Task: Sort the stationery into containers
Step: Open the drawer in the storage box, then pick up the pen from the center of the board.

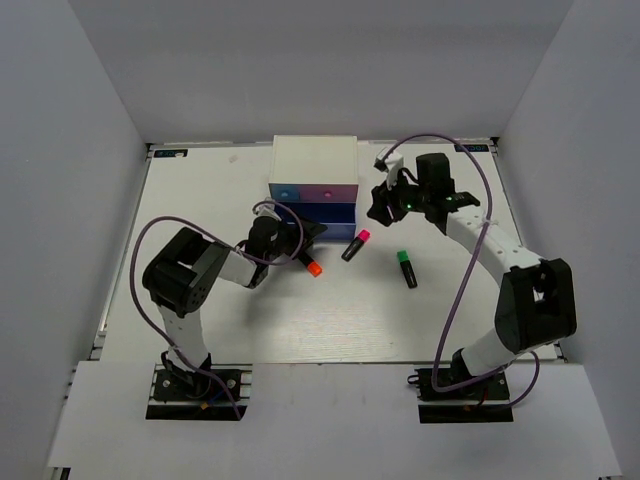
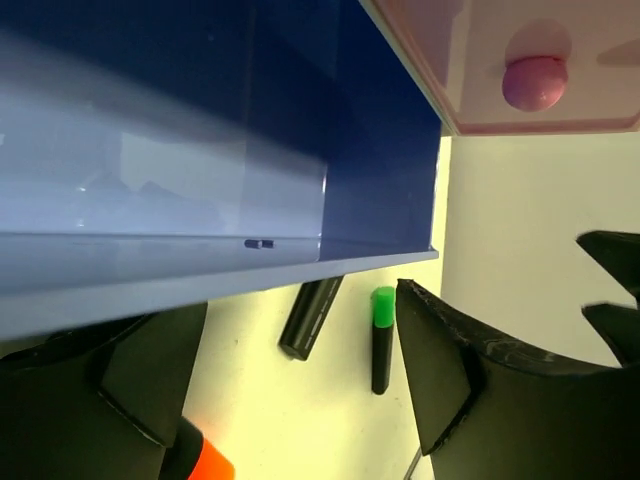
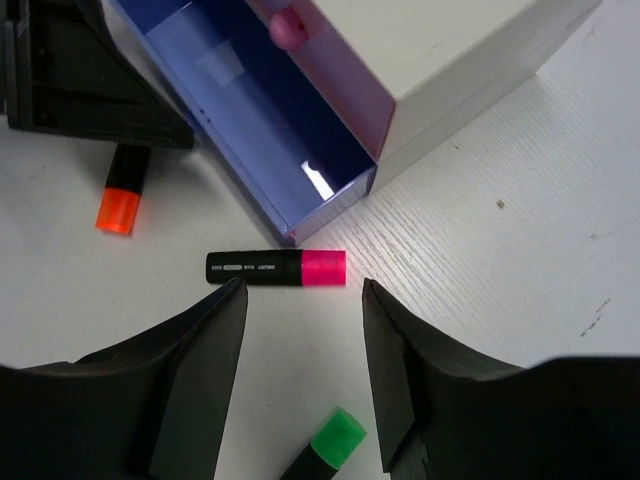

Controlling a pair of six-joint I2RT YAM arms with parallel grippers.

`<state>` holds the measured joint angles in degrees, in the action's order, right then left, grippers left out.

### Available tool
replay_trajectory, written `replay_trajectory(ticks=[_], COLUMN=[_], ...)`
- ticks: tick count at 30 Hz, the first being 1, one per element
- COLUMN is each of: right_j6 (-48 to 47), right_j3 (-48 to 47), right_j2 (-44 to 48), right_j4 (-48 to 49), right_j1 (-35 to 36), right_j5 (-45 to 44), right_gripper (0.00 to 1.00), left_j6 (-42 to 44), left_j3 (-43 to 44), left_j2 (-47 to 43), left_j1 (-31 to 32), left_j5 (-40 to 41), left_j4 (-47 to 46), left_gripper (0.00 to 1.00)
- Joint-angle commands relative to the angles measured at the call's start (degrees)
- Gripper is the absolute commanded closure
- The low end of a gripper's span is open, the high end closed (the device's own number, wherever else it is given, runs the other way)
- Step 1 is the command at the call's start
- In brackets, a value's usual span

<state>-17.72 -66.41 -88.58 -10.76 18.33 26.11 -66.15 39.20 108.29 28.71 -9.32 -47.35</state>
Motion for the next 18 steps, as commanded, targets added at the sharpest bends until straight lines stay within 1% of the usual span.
replay_trajectory(ticks=[1, 3, 4, 6, 7, 8, 9, 10, 11, 12, 13, 14, 15, 16, 17, 18], right_j6=[-7.84, -12.33, -16.96, -19.97, -24.60, -26.04, -27.53, -32.25, -33.95, -37.53, -39.66, -43.94, -49.12, -51.52, -58.50, -60.92], right_j3=[1.63, 3.38, 3.74, 5.32, 5.68, 6.20, 7.34, 7.78, 8.49, 9.01, 9.89, 11.03, 11.56, 12.70, 13.06, 13.32], right_j2=[3.23, 3.76, 4.54, 5.16, 5.78, 6.39, 7.09, 7.45, 7.80, 8.67, 8.86, 9.12, 9.56, 9.65, 9.48, 9.04], right_j4=[-2.93, -4.87, -6.10, -7.94, -9.26, -9.88, -10.59, -11.55, -11.99, -12.70, -13.31, -14.45, -14.72, -15.77, -17.08, -17.62], right_j1=[-0.22, -0.22, -0.13, -0.13, -0.31, -0.22, -0.13, -0.13, -0.13, -0.05, -0.05, 0.04, 0.13, 0.30, 0.31, 0.57], right_j5=[5.43, 7.28, 10.16, 12.11, 14.91, 15.63, 16.42, 18.08, 18.71, 19.33, 20.11, 20.38, 20.39, 20.39, 20.39, 19.95], right_gripper=[0.44, 0.44, 0.44, 0.44, 0.44, 0.44, 0.44, 0.44, 0.44, 0.44, 0.44, 0.44, 0.44, 0.44, 0.44, 0.44], left_j6=[3.21, 3.92, 4.45, 4.97, 4.98, 6.28, 6.30, 7.34, 8.05, 9.53, 10.68, 13.04, 13.67, 13.68, 13.68, 12.64], left_j3=[0.44, 0.44, -0.08, -1.39, -1.93, -2.46, -3.51, -4.04, -4.65, -5.27, -5.27, -6.06, -6.76, -7.90, -9.22, -11.75], left_j2=[-5.09, -6.94, -8.87, -11.16, -12.39, -13.79, -16.77, -18.36, -20.03, -21.79, -25.11, -26.97, -28.99, -33.36, -35.76, -38.22], left_j1=[0.21, 0.21, 0.21, 0.21, 0.21, 0.21, 0.21, 0.21, 0.21, 0.21, 0.21, 0.21, 0.21, 0.21, 0.21, -0.49], left_j5=[0.36, 0.36, 0.36, -0.17, -0.17, -0.78, -1.31, -1.31, -2.10, -3.15, -3.16, -3.77, -3.77, -3.77, -3.25, -3.25], left_j4=[5.60, 6.66, 7.36, 8.93, 9.64, 10.43, 12.88, 14.20, 15.44, 20.41, 23.59, 26.49, 29.05, 32.29, 33.54, 34.86], left_gripper=[0.14, 0.14, 0.14, 0.14, 0.14, 0.14, 0.14, 0.14, 0.12, 0.12, 0.12, 0.12, 0.12, 0.12, 0.12, 0.12])
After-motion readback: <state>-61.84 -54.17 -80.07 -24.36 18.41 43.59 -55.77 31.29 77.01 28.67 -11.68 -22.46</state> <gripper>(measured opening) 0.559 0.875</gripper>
